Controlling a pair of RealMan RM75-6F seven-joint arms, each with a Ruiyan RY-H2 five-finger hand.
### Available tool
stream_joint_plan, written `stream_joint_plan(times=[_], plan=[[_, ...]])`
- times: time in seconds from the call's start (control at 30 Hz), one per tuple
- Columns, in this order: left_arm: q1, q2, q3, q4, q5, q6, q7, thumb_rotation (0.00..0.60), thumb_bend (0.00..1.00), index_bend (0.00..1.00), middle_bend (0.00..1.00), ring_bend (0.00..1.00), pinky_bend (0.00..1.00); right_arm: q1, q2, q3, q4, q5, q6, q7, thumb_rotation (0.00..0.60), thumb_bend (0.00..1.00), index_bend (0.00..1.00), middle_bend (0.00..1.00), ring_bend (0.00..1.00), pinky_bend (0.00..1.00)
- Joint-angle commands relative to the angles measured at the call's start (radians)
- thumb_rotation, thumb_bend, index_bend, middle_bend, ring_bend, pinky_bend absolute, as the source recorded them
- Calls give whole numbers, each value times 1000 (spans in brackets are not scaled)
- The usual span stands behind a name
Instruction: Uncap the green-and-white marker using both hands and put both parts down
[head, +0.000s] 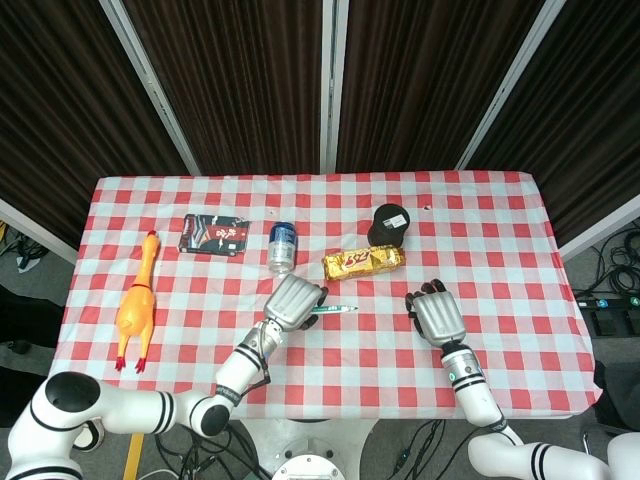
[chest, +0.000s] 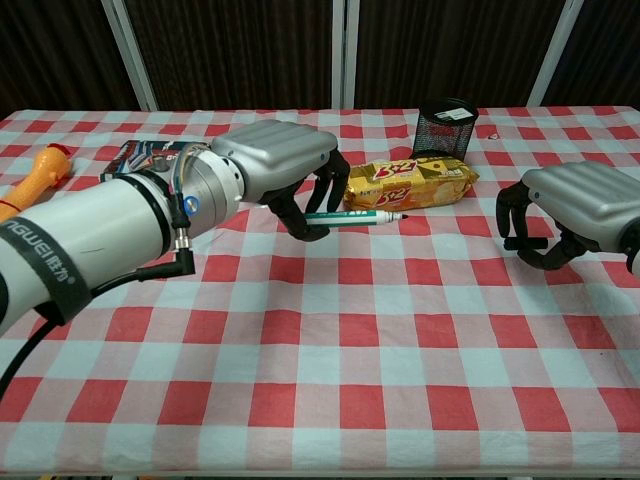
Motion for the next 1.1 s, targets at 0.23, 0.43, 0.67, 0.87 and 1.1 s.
stream_joint_plan(times=[0.23,0.43,0.67,0.87,1.1], plan=[[10,0,-5,-3,-1,-4,10,600,368,568,611,787,738,4,36,3,-55,31,-20,-32,600,38,385,337,96,129],[25,5,-5,-8,11,5,2,600,365,568,610,784,736,-18,68,-3,-105,7,30,-26,600,34,382,323,87,129],[38,-12,20,49,48,-19,-29,600,363,568,611,782,734,-113,169,-8,-197,-71,195,83,600,32,370,304,63,126],[48,-52,34,146,97,-52,-95,600,363,566,610,783,734,-224,267,-9,-250,-63,320,173,600,31,294,254,23,75],[66,-85,67,226,179,-74,-168,600,363,566,610,783,734,-303,325,-17,-246,-100,397,280,600,32,247,226,1,66]])
